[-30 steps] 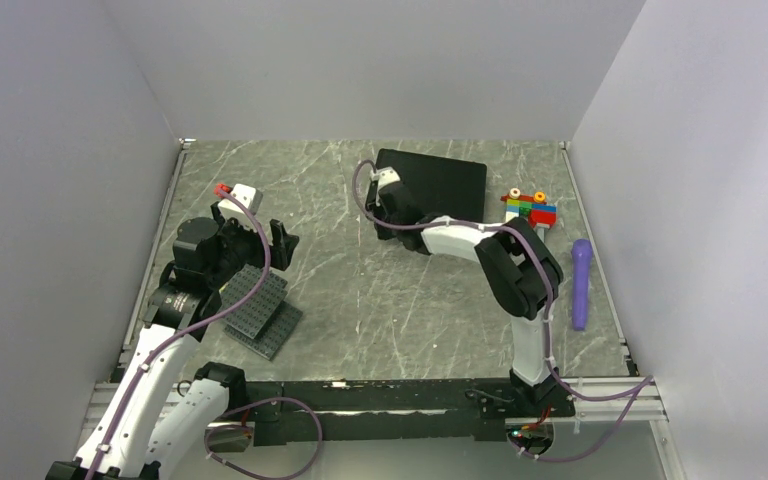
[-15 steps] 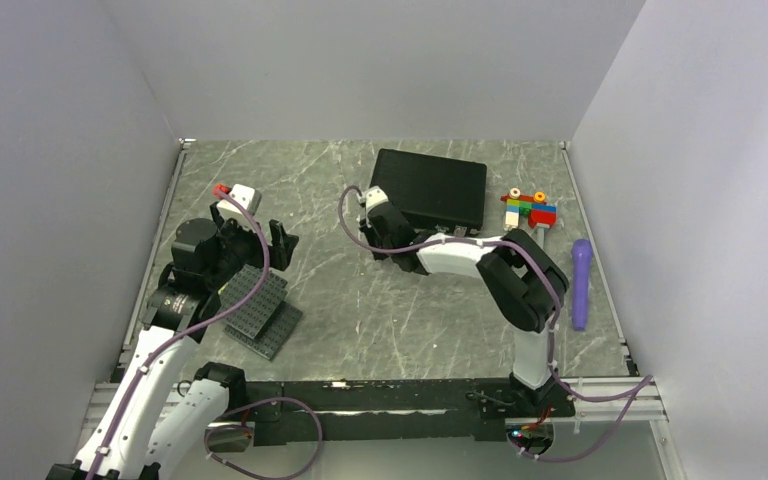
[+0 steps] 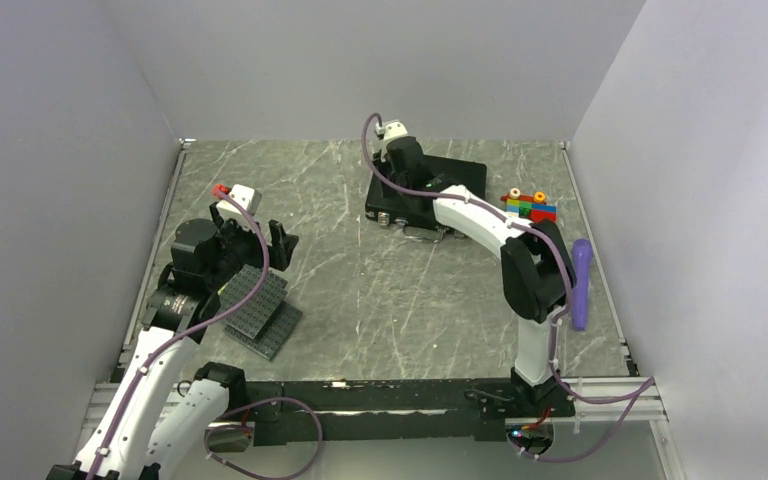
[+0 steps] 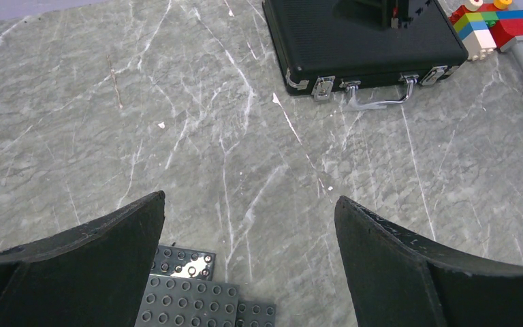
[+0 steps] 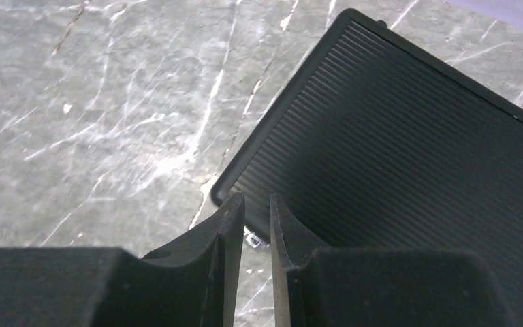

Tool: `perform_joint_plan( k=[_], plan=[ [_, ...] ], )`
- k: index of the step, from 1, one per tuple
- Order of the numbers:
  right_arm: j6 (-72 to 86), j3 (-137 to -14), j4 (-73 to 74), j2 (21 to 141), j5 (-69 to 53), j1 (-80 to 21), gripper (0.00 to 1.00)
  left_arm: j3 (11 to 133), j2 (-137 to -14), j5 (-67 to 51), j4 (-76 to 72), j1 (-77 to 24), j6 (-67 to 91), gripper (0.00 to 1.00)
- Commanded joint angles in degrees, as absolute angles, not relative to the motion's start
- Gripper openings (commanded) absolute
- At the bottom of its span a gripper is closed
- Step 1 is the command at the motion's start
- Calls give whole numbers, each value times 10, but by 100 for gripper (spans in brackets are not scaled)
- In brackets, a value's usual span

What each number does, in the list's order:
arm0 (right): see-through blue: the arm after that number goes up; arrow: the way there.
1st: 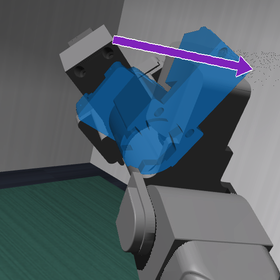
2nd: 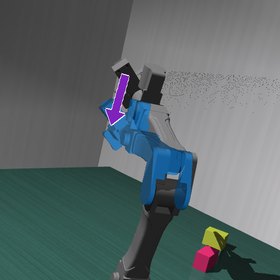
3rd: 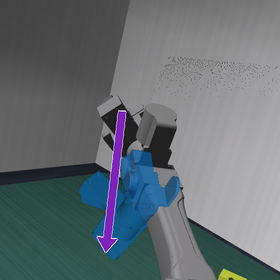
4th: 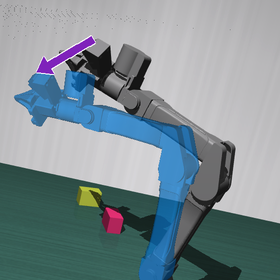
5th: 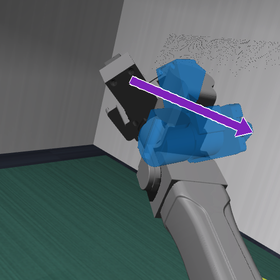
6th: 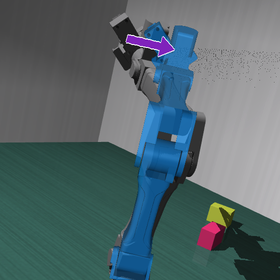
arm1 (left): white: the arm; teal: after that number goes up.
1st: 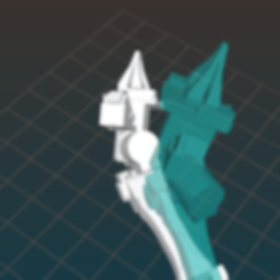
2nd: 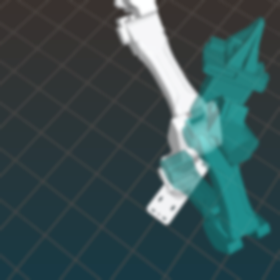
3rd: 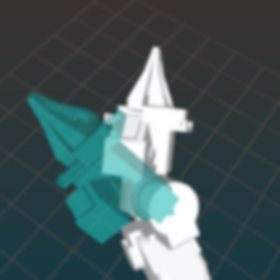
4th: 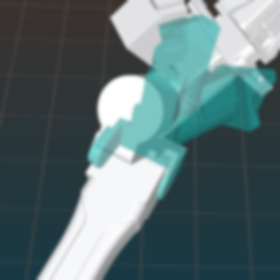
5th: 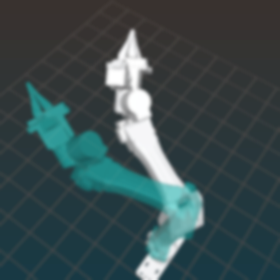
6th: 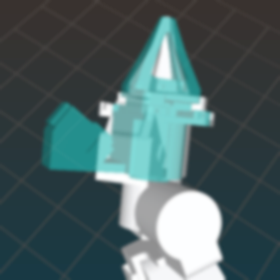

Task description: Pack up texas hold em set

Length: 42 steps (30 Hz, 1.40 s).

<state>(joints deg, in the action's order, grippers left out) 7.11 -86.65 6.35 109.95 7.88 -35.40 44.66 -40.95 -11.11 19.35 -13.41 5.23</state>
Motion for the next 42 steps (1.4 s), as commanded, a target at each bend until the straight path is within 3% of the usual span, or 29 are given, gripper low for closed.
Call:
perform_joint_plan(
  k=[1, 10, 17, 27, 37, 42],
  plan=[
    [88, -916, 112, 1150, 51, -330, 24, 448, -401, -110, 171, -132, 51, 98],
    [113, -916, 143, 1237, 22, -320, 23, 448, -403, -108, 171, -132, 53, 98],
    [119, -917, 148, 1194, 21, -314, 27, 447, -408, -102, 168, -132, 55, 98],
    [152, -793, 120, 1022, -42, -225, 61, 453, -425, -29, 185, -108, 77, 98],
    [145, -594, 117, 761, -32, -60, 68, 463, -433, 38, 195, -97, 81, 98],
    [121, -524, 119, 617, 36, -43, 69, 442, -396, 6, 150, -97, 69, 98]
  ],
)
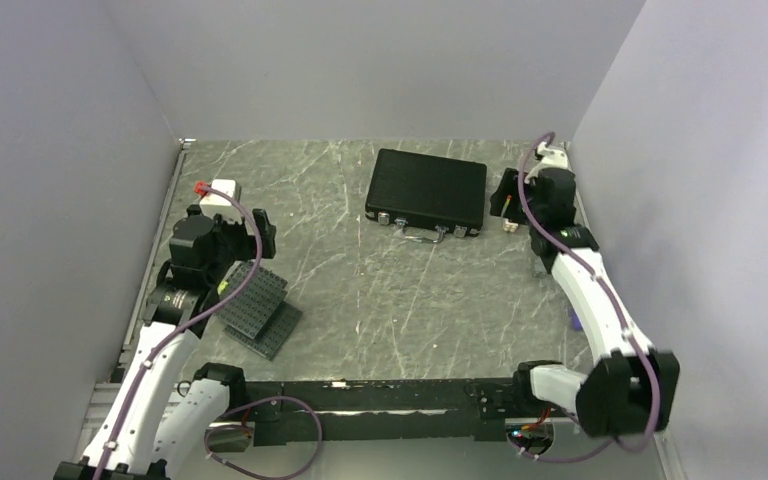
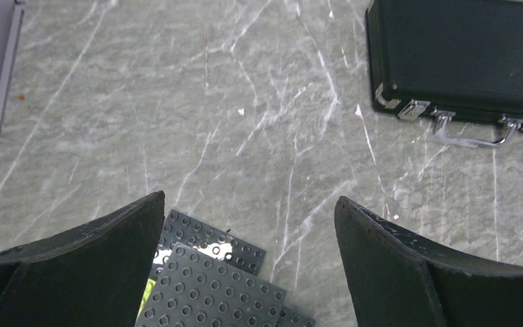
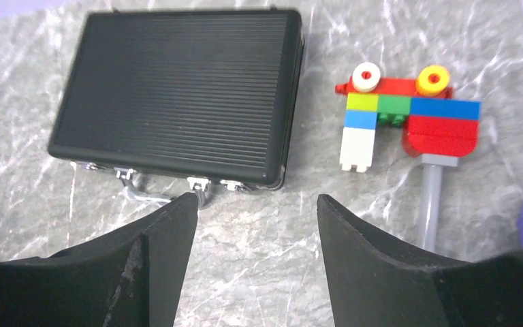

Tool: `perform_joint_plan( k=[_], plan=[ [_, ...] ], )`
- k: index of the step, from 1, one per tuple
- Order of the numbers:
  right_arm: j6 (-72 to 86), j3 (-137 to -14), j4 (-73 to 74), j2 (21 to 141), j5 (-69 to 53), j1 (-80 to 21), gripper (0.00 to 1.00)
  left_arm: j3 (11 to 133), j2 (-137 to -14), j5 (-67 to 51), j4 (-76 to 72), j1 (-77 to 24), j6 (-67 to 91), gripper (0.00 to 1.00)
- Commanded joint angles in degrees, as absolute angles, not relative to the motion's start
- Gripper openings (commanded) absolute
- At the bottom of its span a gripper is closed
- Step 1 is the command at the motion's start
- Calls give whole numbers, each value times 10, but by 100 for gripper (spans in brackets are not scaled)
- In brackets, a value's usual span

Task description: Pack up texas hold em set

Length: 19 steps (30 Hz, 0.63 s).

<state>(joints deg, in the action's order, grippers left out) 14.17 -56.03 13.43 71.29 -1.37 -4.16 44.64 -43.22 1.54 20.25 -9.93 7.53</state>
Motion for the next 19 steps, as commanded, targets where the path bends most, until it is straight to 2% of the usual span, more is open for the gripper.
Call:
perform_joint_plan(
  k=[1, 8, 19],
  plan=[
    [117, -510, 113, 591, 46, -44, 69, 435, -385, -3, 140, -97, 67, 98],
    [102, -428, 61, 453, 103, -43, 71, 418, -333, 23, 122, -96, 65, 98],
    [100, -429, 67, 451, 104, -44, 71, 415, -322, 41, 119, -97, 70, 98]
  ],
)
